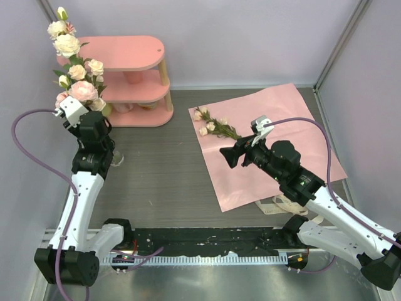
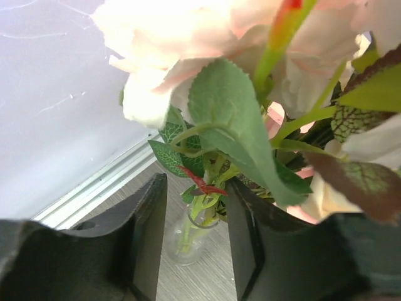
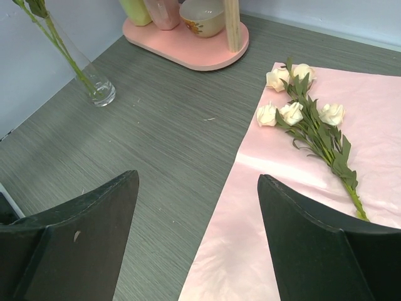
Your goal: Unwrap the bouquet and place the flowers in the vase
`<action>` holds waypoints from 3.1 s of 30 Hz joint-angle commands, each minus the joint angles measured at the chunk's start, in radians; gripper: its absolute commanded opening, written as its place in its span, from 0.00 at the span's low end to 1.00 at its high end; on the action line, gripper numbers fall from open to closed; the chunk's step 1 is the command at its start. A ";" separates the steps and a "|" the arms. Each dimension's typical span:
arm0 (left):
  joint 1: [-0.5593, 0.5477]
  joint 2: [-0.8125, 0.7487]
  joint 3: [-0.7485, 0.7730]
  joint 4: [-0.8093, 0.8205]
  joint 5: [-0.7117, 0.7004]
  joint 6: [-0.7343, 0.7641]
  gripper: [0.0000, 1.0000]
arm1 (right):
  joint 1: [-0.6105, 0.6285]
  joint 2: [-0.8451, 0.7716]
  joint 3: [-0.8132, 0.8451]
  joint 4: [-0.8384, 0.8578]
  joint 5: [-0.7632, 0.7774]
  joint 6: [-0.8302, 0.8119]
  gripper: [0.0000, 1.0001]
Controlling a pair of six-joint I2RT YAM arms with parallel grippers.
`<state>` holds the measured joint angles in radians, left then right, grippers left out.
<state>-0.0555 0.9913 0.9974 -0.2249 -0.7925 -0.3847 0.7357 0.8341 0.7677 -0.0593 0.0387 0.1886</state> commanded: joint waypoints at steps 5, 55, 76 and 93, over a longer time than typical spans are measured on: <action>0.009 -0.068 -0.002 -0.027 0.019 -0.036 0.59 | 0.002 0.007 -0.004 0.082 -0.014 0.015 0.82; -0.664 -0.086 -0.155 0.036 1.208 -0.210 0.83 | -0.410 0.971 0.361 -0.300 0.067 -0.291 0.47; -0.678 -0.103 -0.158 -0.005 1.178 -0.220 0.83 | -0.466 0.939 0.354 -0.174 -0.011 -0.255 0.44; -0.715 -0.053 -0.143 0.001 1.148 -0.229 0.83 | -0.501 0.991 0.354 -0.125 -0.154 -0.324 0.25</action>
<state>-0.7582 0.9276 0.8131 -0.2443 0.3660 -0.6167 0.2333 1.8240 1.1099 -0.2359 -0.0643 -0.0990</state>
